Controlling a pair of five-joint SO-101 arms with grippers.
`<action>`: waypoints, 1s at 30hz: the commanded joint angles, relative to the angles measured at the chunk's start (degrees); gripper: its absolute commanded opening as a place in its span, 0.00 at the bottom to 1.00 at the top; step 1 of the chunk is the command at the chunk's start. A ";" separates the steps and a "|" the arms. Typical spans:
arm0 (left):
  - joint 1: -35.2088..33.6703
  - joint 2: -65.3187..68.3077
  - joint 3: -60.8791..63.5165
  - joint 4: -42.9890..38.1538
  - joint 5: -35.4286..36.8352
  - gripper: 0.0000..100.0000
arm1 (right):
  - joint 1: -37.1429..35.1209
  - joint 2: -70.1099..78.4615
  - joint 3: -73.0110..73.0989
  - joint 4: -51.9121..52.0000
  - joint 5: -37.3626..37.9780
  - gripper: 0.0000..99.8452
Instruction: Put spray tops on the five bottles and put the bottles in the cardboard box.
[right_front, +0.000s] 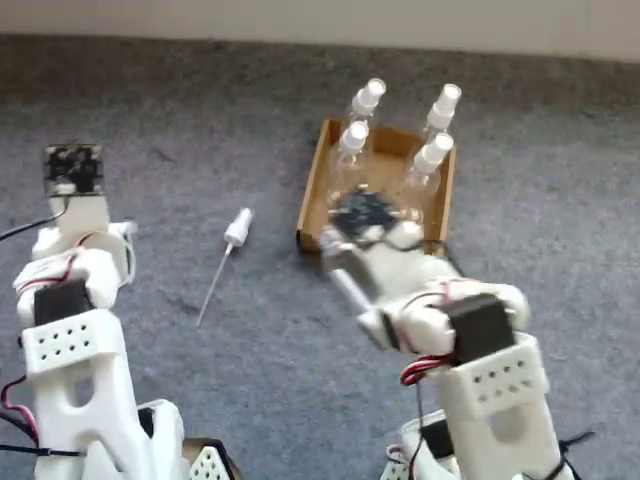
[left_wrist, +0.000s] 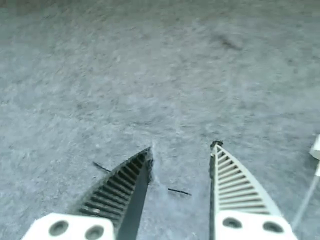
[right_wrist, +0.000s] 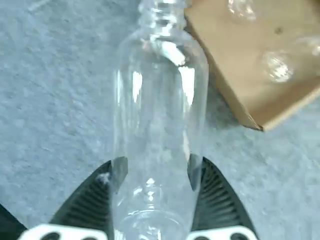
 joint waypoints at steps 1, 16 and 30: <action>9.54 1.10 -11.38 11.78 -0.44 0.17 | 19.47 -1.80 -3.38 1.27 8.62 0.00; 25.98 41.01 -42.51 25.76 -4.48 0.18 | 51.12 23.96 10.51 -35.12 22.07 0.00; 28.18 68.44 -59.38 25.49 -4.48 0.18 | 52.00 47.69 10.33 -47.87 22.51 0.01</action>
